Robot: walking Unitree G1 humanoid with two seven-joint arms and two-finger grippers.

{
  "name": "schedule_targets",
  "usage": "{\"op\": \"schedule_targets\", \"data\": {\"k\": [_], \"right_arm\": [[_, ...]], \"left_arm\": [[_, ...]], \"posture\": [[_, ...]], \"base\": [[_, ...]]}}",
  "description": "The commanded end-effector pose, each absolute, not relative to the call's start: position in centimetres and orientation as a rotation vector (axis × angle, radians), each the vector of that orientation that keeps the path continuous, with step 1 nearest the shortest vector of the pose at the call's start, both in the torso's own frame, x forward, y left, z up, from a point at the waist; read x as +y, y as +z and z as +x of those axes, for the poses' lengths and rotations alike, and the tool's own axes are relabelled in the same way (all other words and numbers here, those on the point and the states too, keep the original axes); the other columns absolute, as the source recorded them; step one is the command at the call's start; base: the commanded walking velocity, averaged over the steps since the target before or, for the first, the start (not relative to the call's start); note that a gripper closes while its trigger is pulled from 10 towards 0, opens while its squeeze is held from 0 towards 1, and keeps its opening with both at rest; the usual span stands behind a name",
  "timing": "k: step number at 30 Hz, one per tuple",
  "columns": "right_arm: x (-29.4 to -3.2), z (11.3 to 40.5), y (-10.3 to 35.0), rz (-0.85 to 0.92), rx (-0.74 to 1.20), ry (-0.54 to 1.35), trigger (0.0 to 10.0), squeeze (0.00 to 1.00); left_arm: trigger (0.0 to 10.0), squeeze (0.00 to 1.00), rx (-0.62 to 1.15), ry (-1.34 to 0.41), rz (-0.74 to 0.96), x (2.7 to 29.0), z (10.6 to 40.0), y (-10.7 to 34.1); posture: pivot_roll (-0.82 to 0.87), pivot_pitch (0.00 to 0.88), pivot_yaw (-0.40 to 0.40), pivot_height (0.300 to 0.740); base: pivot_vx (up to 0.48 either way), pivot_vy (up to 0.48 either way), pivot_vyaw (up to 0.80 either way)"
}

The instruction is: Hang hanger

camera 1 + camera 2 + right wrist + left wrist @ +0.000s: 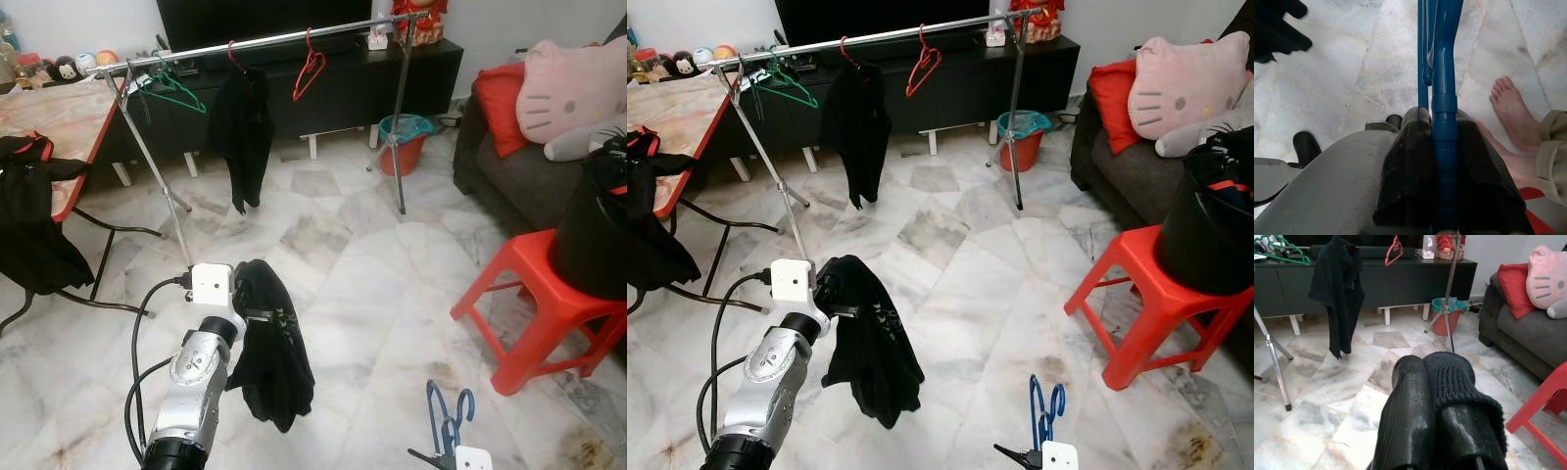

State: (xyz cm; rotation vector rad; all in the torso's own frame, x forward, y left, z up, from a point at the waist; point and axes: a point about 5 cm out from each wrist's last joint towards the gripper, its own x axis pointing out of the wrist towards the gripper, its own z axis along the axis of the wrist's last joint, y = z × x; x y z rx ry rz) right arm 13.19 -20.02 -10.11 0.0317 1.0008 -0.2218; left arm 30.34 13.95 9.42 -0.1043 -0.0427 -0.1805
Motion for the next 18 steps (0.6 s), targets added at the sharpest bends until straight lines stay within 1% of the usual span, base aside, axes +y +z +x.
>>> {"op": "schedule_targets", "data": {"k": [1, 3, 5, 8, 12, 18], "right_arm": [[-19.8, 13.2, -10.1, 0.023, 1.002, -0.203, 10.0, 0.0], [-20.0, 13.3, -10.1, 0.013, 0.994, -0.201, 10.0, 0.0], [-20.6, 13.5, -9.9, 0.011, 0.979, -0.23, 10.0, 0.0], [-20.6, 13.7, -9.8, 0.01, 0.981, -0.22, 10.0, 0.0], [-20.8, 14.1, -9.7, 0.015, 0.98, -0.214, 10.0, 0.0], [-21.1, 14.8, -9.4, 0.008, 0.962, -0.211, 10.0, 0.0]], "left_arm": [[10.0, 0.0, -0.082, -0.181, -0.107, 14.0, 30.7, 10.7], [10.0, 0.0, -0.083, -0.181, -0.107, 14.0, 30.8, 10.8], [10.0, 0.0, -0.088, -0.174, -0.101, 14.1, 31.1, 11.0], [10.0, 0.0, -0.093, -0.167, -0.095, 14.2, 31.2, 11.2], [10.0, 0.0, -0.103, -0.155, -0.093, 14.3, 31.5, 11.7], [10.0, 0.0, -0.103, -0.15, -0.095, 14.4, 31.8, 11.9]], "posture": [[-0.2, 0.0, 0.085, 0.74], [-0.2, 0.0, 0.085, 0.74], [-0.19, 0.0, 0.083, 0.74], [-0.18, 0.0, 0.08, 0.74], [-0.16, 0.0, 0.071, 0.74], [-0.17, 0.0, 0.078, 0.74]], "base": [[0.0, 0.386, 0.0], [0.0, 0.48, 0.0], [0.0, 0.448, 0.74], [0.0, 0.419, 0.7], [0.0, 0.386, 0.0], [0.0, 0.363, 0.0]]}}
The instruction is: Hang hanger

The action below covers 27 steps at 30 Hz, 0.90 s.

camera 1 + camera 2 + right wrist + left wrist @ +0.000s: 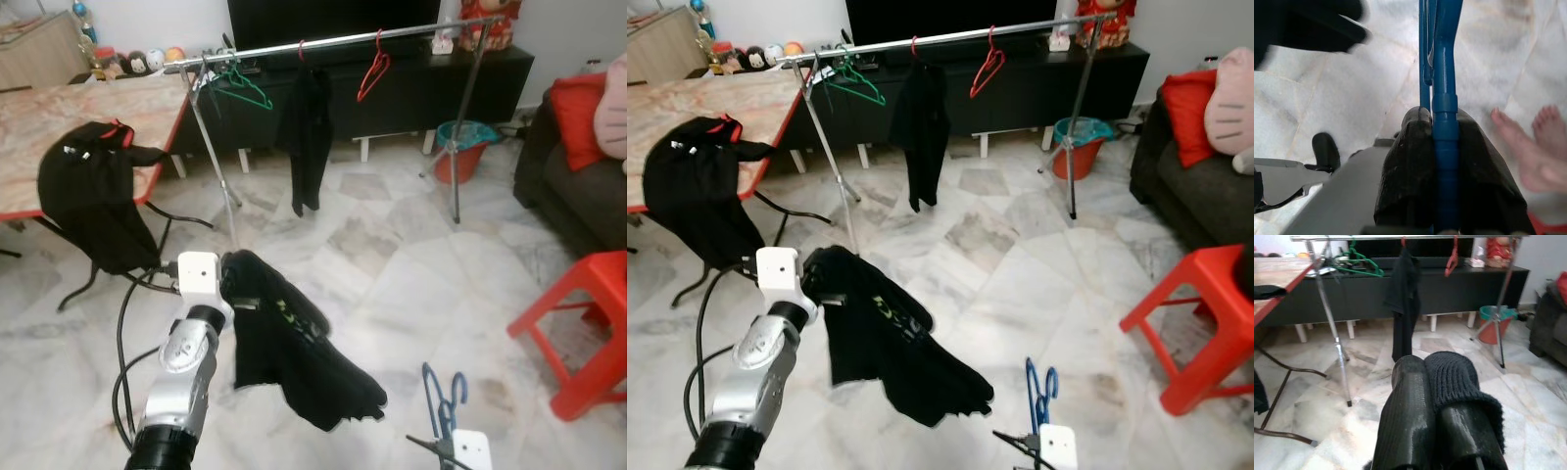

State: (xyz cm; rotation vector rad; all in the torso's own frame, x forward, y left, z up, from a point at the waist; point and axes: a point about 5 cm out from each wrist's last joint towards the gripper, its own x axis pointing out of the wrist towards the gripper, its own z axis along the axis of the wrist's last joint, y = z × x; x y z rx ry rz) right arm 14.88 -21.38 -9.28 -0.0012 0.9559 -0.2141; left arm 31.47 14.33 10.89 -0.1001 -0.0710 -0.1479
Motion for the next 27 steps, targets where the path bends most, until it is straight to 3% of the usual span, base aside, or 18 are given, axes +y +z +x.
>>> {"op": "schedule_targets", "data": {"k": [1, 27], "right_arm": [[-21.1, 14.8, -9.4, 0.006, 0.963, -0.212, 10.0, 0.0], [-21.8, 15.5, -9.0, 0.02, 0.959, -0.234, 10.0, 0.0]], "left_arm": [[10.0, 0.0, -0.102, -0.15, -0.096, 14.3, 31.8, 11.8], [10.0, 0.0, -0.122, -0.073, -0.116, 16.0, 32.6, 12.4]], "posture": [[-0.17, 0.0, 0.078, 0.74], [-0.13, 0.0, 0.044, 0.74]], "base": [[0.0, 0.36, 0.0], [0.0, 0.33, 0.0]]}}
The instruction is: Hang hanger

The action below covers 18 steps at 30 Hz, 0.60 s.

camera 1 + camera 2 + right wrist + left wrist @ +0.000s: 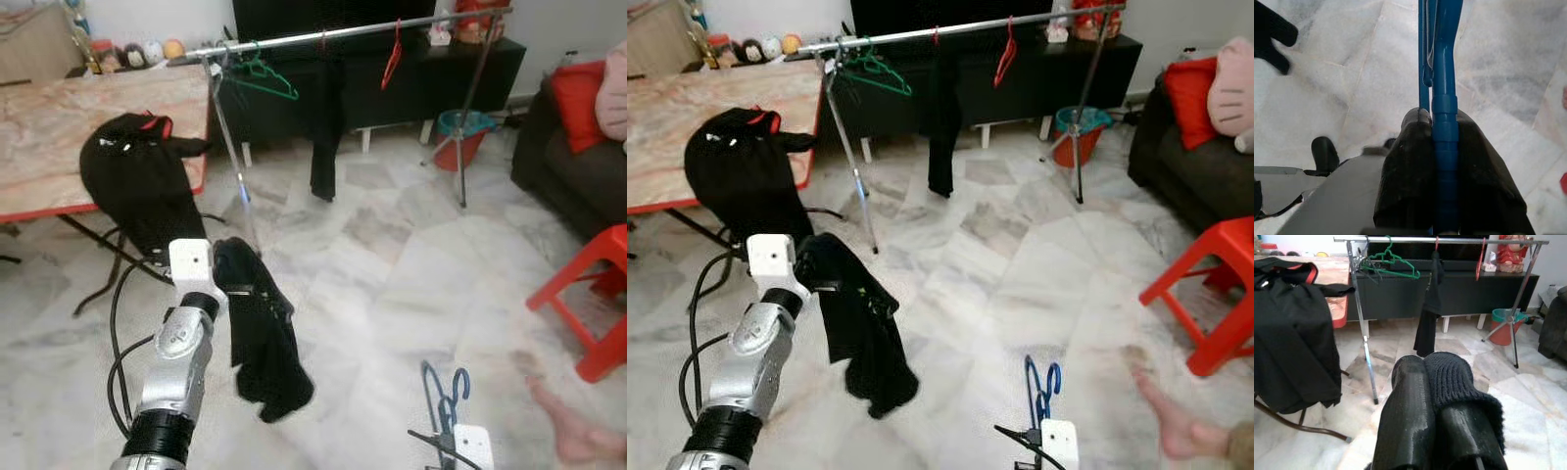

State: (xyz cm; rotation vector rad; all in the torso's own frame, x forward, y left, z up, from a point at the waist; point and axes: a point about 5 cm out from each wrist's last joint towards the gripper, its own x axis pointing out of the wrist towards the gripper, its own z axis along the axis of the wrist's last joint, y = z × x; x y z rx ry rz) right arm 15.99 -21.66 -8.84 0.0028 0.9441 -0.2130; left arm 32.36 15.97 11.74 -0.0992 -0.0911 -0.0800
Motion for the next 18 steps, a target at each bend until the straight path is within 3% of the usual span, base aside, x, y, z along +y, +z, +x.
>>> {"op": "schedule_targets", "data": {"k": [1, 12, 18], "right_arm": [[-21.8, 15.5, -9.0, 0.02, 0.959, -0.234, 10.0, 0.0], [-21.8, 15.1, -9.2, 0.029, 0.97, -0.253, 10.0, 0.0], [-22.2, 12.9, -9.9, 0.049, 1.015, -0.299, 10.0, 0.0]], "left_arm": [[10.0, 0.0, -0.122, -0.073, -0.116, 16.0, 32.6, 12.4], [10.0, 0.0, -0.123, -0.026, -0.125, 17.8, 32.7, 12.5], [10.0, 0.0, -0.091, -0.028, -0.112, 18.4, 32.2, 11.9]], "posture": [[-0.13, 0.0, 0.044, 0.74], [-0.14, 0.0, 0.062, 0.74], [-0.17, 0.0, 0.102, 0.74]], "base": [[0.0, 0.322, 0.0], [0.0, 0.322, 0.0], [0.0, 0.317, 0.0]]}}
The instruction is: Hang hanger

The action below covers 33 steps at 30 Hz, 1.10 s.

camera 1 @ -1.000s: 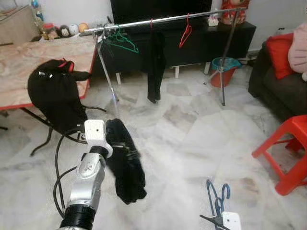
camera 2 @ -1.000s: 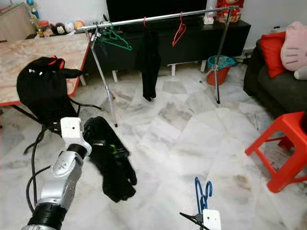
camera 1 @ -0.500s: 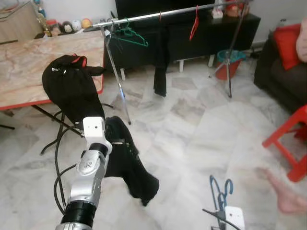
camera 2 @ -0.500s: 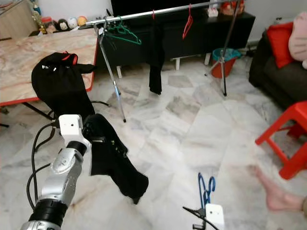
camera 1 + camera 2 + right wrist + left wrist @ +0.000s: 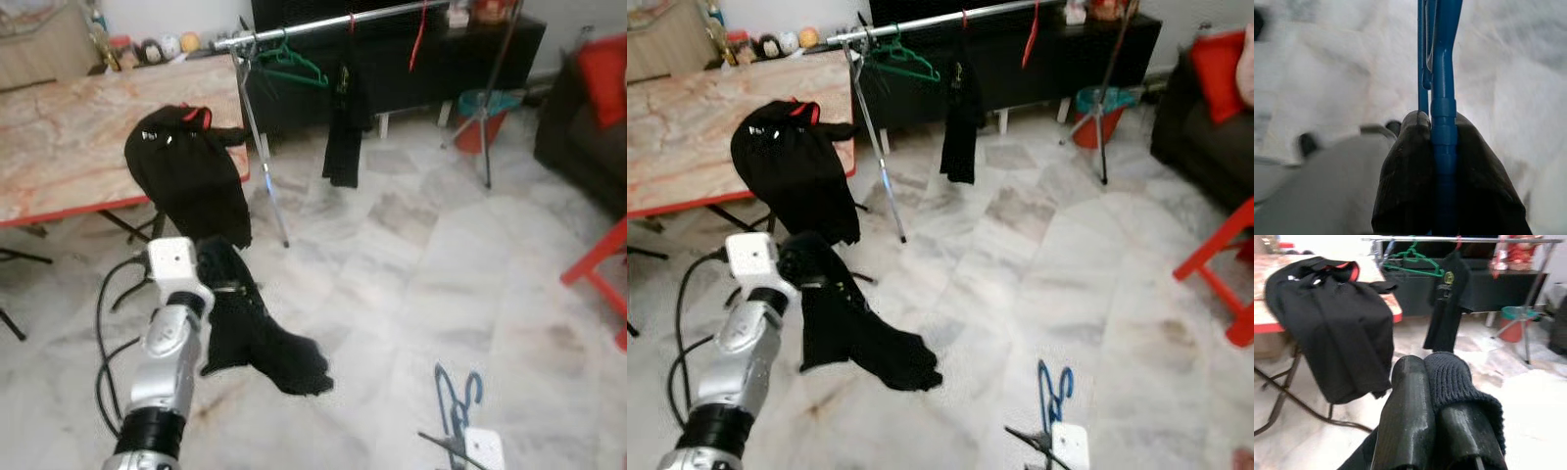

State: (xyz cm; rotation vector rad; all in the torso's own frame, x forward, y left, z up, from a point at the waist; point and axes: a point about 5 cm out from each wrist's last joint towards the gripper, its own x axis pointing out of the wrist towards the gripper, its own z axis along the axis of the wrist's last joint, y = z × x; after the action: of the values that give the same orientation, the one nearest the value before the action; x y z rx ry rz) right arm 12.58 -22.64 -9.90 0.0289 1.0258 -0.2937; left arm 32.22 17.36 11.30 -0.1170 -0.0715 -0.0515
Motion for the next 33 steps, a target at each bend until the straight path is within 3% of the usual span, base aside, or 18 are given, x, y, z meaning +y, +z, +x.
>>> {"op": "schedule_targets", "data": {"k": [1, 18, 24, 33], "right_arm": [[-22.1, 12.6, -10.0, 0.049, 1.024, -0.299, 10.0, 0.0], [-21.0, 9.8, -11.0, 0.025, 1.099, -0.245, 10.0, 0.0], [-19.8, 10.2, -11.1, 0.051, 1.087, -0.232, 10.0, 0.0], [-18.0, 12.2, -10.7, 0.023, 1.041, -0.102, 10.0, 0.0]], "left_arm": [[10.0, 0.0, -0.084, -0.024, -0.116, 18.6, 32.0, 11.8], [10.0, 0.0, -0.098, -0.021, -0.107, 18.9, 31.2, 12.6], [10.0, 0.0, -0.104, 0.002, -0.093, 20.2, 31.5, 13.0], [10.0, 0.0, -0.109, -0.014, -0.109, 20.2, 32.8, 14.2]], "posture": [[-0.18, 0.0, 0.11, 0.74], [-0.07, 0.0, 0.105, 0.74], [-0.11, 0.0, 0.092, 0.74], [-0.2, 0.0, 0.177, 0.74]], "base": [[0.0, 0.311, 0.0], [0.0, 0.311, 0.4], [0.0, 0.301, 0.21], [0.0, 0.283, 0.0]]}}
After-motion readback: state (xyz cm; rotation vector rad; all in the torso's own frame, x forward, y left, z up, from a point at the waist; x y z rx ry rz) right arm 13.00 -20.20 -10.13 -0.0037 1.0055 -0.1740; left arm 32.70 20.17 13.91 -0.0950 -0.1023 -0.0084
